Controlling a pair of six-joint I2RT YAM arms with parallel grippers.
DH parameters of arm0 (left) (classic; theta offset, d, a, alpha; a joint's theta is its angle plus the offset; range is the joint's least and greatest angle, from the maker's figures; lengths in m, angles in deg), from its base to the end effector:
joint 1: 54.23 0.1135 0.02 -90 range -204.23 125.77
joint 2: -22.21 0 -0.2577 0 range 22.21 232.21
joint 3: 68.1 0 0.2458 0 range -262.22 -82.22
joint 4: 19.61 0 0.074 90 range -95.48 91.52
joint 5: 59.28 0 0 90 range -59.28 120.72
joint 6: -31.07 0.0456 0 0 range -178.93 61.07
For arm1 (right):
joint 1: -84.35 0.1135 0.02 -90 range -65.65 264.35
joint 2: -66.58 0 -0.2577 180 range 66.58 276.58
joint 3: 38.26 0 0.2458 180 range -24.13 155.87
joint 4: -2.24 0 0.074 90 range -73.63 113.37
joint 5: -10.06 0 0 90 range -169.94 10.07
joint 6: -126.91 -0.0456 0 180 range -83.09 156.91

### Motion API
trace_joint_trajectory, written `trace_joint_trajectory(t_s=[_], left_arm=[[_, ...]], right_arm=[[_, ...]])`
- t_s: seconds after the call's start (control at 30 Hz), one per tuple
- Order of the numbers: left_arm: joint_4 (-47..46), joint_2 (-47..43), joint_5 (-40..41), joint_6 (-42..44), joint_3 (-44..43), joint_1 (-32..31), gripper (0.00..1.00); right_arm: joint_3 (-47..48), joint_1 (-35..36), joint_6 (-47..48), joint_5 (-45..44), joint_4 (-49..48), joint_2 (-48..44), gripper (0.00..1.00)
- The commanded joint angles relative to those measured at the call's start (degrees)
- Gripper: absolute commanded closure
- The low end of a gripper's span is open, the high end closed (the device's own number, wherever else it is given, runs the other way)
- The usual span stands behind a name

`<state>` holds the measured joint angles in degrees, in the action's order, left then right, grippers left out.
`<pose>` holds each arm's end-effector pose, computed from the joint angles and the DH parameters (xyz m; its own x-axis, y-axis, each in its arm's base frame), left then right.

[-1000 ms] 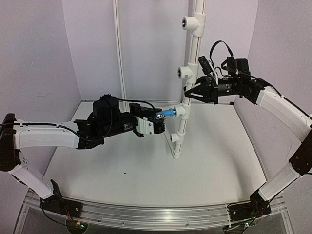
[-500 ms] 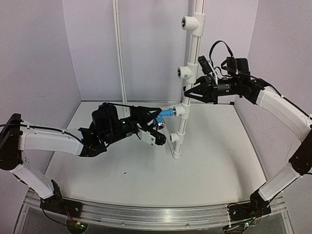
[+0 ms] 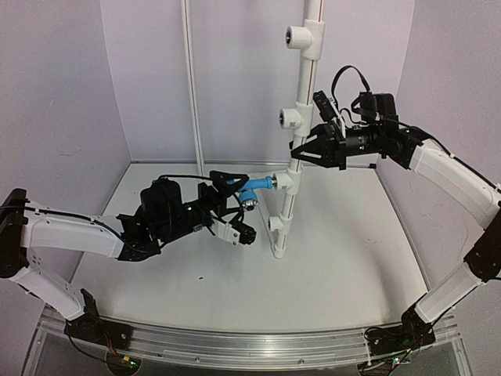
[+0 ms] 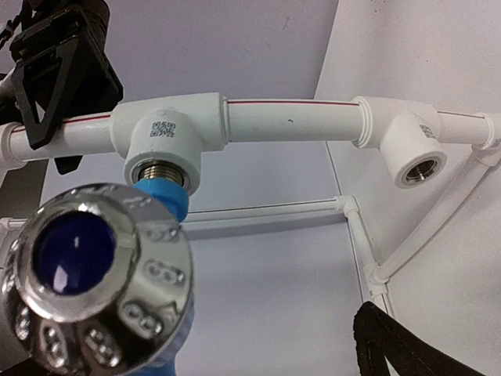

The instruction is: Install the water faucets

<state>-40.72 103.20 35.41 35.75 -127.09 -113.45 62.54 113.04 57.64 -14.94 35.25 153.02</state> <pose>0.1705 -0.2790 0.2741 0.8124 0.5772 0.0828 -0.0585 -0.0606 0.9964 0.2701 0.1949 0.4018 0.0761 -0.1289 -0.9887 -0.9936 -0.0932 -0.0643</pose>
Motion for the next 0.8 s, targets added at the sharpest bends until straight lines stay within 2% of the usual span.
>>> trace_joint_trajectory(t_s=[0.0, 0.17, 0.23, 0.3, 0.33, 0.43, 0.5, 0.57, 0.63, 0.7, 0.77], left_arm=[[-0.6, -5.5, 2.2, -3.9, 1.4, -0.5, 0.0], [0.3, -10.6, 4.5, -8.8, 2.6, -1.3, 0.0], [5.9, -14.0, 5.7, -14.3, 2.0, -1.7, 0.0], [18.3, -19.3, 4.7, -25.0, -0.3, -1.9, 0.0], [23.9, -21.7, 4.7, -33.3, -1.5, -1.8, 0.0], [30.7, -27.4, 8.2, -50.0, -3.0, -1.8, 0.0], [35.6, -28.7, 14.4, -65.9, -5.7, -1.7, 0.0], [46.0, -26.8, 17.5, -81.4, -11.9, -0.9, 0.0], [54.4, -24.2, 12.5, -91.5, -15.9, -0.1, 0.0], [54.9, -23.0, 6.8, -100.2, -16.6, 0.2, 0.0], [54.0, -22.3, -4.0, -108.1, -17.0, 3.1, 0.0]], right_arm=[[0.8, 0.9, -6.5, 2.3, 5.2, -0.5, 1.0], [0.9, 0.9, -6.2, 1.5, 5.3, -0.3, 1.0], [1.2, 0.8, -6.3, 1.3, 5.3, -0.3, 1.0], [1.2, 0.5, -6.6, 1.0, 5.4, -0.5, 1.0], [1.1, 0.5, -6.7, 0.9, 5.5, -0.6, 1.0], [0.9, 0.3, -6.7, 0.4, 5.6, -1.3, 1.0], [0.6, 0.3, -6.5, 0.1, 5.5, -1.5, 1.0], [0.3, 0.3, -6.2, -0.3, 5.5, -1.7, 1.0], [-0.2, 0.3, -6.0, -0.6, 5.5, -1.7, 1.0], [-0.6, 0.3, -5.7, -1.1, 5.5, -1.9, 1.0], [-0.9, 0.3, -5.7, -1.4, 5.5, -2.1, 1.0]])
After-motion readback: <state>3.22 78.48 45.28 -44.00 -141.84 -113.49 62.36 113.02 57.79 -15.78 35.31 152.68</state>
